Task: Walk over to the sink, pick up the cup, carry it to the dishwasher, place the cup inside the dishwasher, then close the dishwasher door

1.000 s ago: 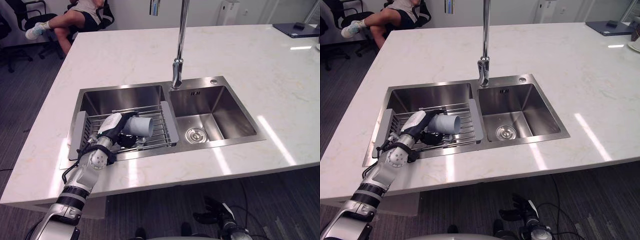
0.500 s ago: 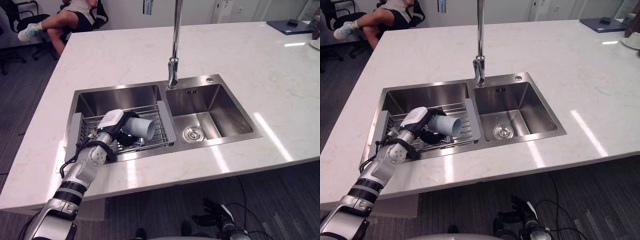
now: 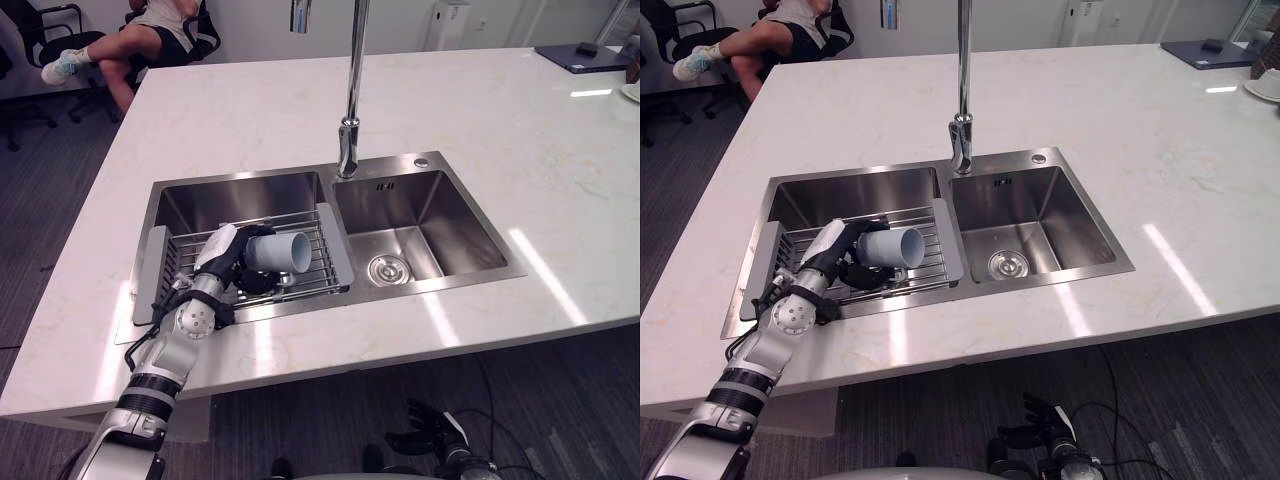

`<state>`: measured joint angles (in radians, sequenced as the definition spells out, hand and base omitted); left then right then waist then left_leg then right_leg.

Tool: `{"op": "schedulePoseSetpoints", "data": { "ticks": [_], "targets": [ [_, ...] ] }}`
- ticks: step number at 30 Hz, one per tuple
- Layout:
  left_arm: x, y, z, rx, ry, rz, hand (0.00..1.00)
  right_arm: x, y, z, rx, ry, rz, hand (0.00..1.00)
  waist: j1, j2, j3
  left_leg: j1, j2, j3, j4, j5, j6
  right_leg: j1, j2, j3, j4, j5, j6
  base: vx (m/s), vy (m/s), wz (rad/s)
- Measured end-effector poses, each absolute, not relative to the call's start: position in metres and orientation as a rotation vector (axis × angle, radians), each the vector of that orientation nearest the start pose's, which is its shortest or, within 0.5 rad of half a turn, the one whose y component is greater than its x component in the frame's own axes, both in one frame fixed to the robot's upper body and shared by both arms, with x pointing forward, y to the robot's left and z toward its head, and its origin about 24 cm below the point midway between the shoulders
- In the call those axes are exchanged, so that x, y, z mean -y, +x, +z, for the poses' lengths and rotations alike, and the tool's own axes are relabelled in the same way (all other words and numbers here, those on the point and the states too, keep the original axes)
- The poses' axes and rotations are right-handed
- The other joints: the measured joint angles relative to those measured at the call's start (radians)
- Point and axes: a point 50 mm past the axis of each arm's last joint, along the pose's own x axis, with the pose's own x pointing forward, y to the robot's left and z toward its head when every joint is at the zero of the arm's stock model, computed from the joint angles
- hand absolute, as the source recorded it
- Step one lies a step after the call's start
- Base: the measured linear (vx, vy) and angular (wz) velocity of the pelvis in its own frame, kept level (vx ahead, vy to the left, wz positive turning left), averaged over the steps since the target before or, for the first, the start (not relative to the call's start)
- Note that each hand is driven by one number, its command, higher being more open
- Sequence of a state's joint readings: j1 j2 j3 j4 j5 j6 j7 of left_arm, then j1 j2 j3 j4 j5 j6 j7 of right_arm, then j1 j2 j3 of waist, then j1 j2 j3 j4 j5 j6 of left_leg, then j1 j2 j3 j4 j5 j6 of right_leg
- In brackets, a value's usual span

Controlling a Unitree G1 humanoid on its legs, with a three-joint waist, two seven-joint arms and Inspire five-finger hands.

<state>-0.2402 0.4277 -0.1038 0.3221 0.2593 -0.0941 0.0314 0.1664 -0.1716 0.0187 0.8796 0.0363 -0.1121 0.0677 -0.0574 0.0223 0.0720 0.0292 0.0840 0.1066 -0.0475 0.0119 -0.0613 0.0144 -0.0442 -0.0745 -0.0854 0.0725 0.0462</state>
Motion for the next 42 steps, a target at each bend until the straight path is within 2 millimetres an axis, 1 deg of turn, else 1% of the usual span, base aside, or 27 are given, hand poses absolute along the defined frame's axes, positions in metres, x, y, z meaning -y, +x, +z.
{"op": "schedulePoseSetpoints", "data": {
  "ticks": [2,3,5,9,11,15,17,22,24,25,27,29,31,34,35,38,40,41,42],
  "targets": [
    [-0.209,0.289,0.053,0.029,0.572,-0.022,0.30,0.212,0.103,-0.144,-0.938,-0.088,-0.055,0.90,0.016,0.000,0.000,0.000,0.000,-0.001,0.000,0.001,0.001,0.001,0.000,-0.002,0.000,0.000,0.000,0.00,0.000,0.02],
    [-0.208,0.285,0.053,0.041,0.506,0.006,0.30,0.212,0.102,-0.144,-0.942,-0.088,-0.057,0.90,0.018,0.000,0.000,0.000,0.000,-0.004,0.000,0.001,0.002,0.003,-0.001,-0.004,0.000,0.000,0.000,-0.01,-0.002,0.06],
    [-0.208,0.282,0.054,0.052,0.454,0.031,0.30,0.212,0.103,-0.144,-0.944,-0.087,-0.058,0.90,0.018,0.000,0.000,0.000,0.000,-0.007,0.000,0.002,0.002,0.004,-0.001,-0.007,0.000,0.000,0.000,-0.02,-0.004,0.06],
    [-0.208,0.270,0.060,0.090,0.259,0.086,0.30,0.212,0.103,-0.144,-0.942,-0.075,-0.077,0.90,0.024,0.000,0.000,0.006,0.000,-0.009,0.001,0.003,0.002,0.011,-0.001,-0.008,0.000,0.000,0.000,-0.02,-0.004,0.02],
    [-0.207,0.269,0.061,0.100,0.207,0.096,0.30,0.213,0.102,-0.145,-0.944,-0.071,-0.087,0.90,0.029,0.000,0.000,0.008,0.000,-0.008,0.001,0.003,0.002,0.014,-0.001,-0.008,0.000,0.000,0.000,0.00,0.000,0.00],
    [-0.205,0.257,0.067,0.139,0.125,0.097,0.30,0.215,0.102,-0.144,-0.946,-0.068,-0.098,0.90,0.031,0.000,-0.001,0.008,0.000,-0.008,0.002,0.003,0.002,0.017,-0.001,-0.004,0.000,0.000,0.000,0.00,0.000,0.00],
    [-0.202,0.253,0.070,0.158,0.057,0.102,0.30,0.215,0.102,-0.144,-0.944,-0.068,-0.098,0.90,0.037,0.000,-0.001,0.010,0.001,-0.006,0.002,0.003,0.002,0.018,-0.001,-0.001,0.002,0.000,0.000,-0.01,-0.001,-0.02],
    [-0.203,0.238,0.070,0.172,-0.026,0.124,0.30,0.215,0.107,-0.141,-0.920,-0.069,-0.097,0.90,0.042,0.002,-0.002,0.020,0.002,0.016,0.009,-0.002,0.002,0.015,0.000,0.019,0.015,-0.001,0.000,-0.03,0.003,-0.12],
    [-0.201,0.232,0.069,0.172,-0.059,0.133,0.30,0.215,0.107,-0.141,-0.918,-0.069,-0.100,0.90,0.044,0.002,-0.002,0.021,0.003,0.025,0.023,-0.015,0.003,0.014,-0.001,0.031,0.024,-0.005,0.003,-0.05,0.017,-0.15],
    [-0.198,0.228,0.070,0.181,-0.084,0.138,0.30,0.216,0.106,-0.141,-0.919,-0.068,-0.101,0.90,0.046,0.003,-0.002,0.021,0.004,0.032,0.034,-0.029,-0.003,0.008,-0.001,0.039,0.037,-0.012,0.003,-0.04,0.023,-0.16],
    [-0.194,0.222,0.073,0.200,-0.120,0.131,0.30,0.216,0.104,-0.141,-0.925,-0.067,-0.103,0.90,0.047,0.003,-0.003,0.016,0.005,0.040,0.048,-0.037,-0.003,-0.001,-0.001,0.048,0.052,-0.020,0.005,-0.03,0.019,-0.13],
    [-0.190,0.219,0.077,0.225,-0.143,0.125,0.30,0.216,0.097,-0.143,-0.940,-0.064,-0.108,0.90,0.047,0.003,-0.003,0.013,0.005,0.043,0.055,-0.041,-0.003,-0.008,-0.002,0.053,0.064,-0.025,0.006,-0.01,0.009,-0.08],
    [-0.189,0.216,0.082,0.245,-0.148,0.123,0.30,0.216,0.094,-0.143,-0.946,-0.059,-0.116,0.90,0.049,0.004,-0.004,0.005,0.006,0.049,0.065,-0.045,0.002,-0.022,-0.002,0.060,0.079,-0.031,0.007,0.00,0.006,-0.12],
    [-0.183,0.214,0.084,0.259,-0.169,0.105,0.30,0.218,0.090,-0.144,-0.952,-0.059,-0.138,0.90,0.062,0.003,-0.004,-0.003,0.008,0.069,0.101,-0.063,0.008,-0.036,-0.002,0.079,0.107,-0.038,0.010,0.02,0.019,-0.18],
    [-0.179,0.212,0.085,0.260,-0.181,0.094,0.30,0.218,0.091,-0.143,-0.946,-0.058,-0.141,0.90,0.066,0.003,-0.004,-0.008,0.010,0.079,0.125,-0.078,0.011,-0.040,-0.002,0.091,0.117,-0.041,0.012,0.00,0.027,-0.24],
    [-0.170,0.209,0.085,0.257,-0.202,0.057,0.30,0.215,0.100,-0.140,-0.910,-0.054,-0.138,0.90,0.073,0.001,0.000,-0.041,0.019,0.097,0.209,-0.123,0.016,-0.078,-0.004,0.114,0.186,-0.063,0.019,-0.03,0.028,-0.25],
    [-0.164,0.209,0.087,0.264,-0.226,0.031,0.30,0.211,0.110,-0.135,-0.867,-0.047,-0.138,0.90,0.072,-0.003,0.013,-0.066,0.025,0.099,0.270,-0.153,0.023,-0.106,-0.012,0.115,0.259,-0.094,0.029,-0.11,0.027,-0.03],
    [-0.158,0.208,0.091,0.280,-0.237,0.005,0.30,0.210,0.116,-0.131,-0.833,-0.046,-0.141,0.90,0.072,-0.008,0.023,-0.084,0.024,0.098,0.317,-0.177,0.038,-0.123,-0.020,0.114,0.306,-0.115,0.041,-0.15,0.030,0.05],
    [-0.155,0.207,0.093,0.288,-0.241,-0.005,0.30,0.210,0.119,-0.129,-0.821,-0.045,-0.144,0.90,0.073,-0.009,0.024,-0.089,0.022,0.097,0.325,-0.180,0.043,-0.123,-0.024,0.114,0.307,-0.117,0.046,-0.18,0.033,0.09]
  ]
}}
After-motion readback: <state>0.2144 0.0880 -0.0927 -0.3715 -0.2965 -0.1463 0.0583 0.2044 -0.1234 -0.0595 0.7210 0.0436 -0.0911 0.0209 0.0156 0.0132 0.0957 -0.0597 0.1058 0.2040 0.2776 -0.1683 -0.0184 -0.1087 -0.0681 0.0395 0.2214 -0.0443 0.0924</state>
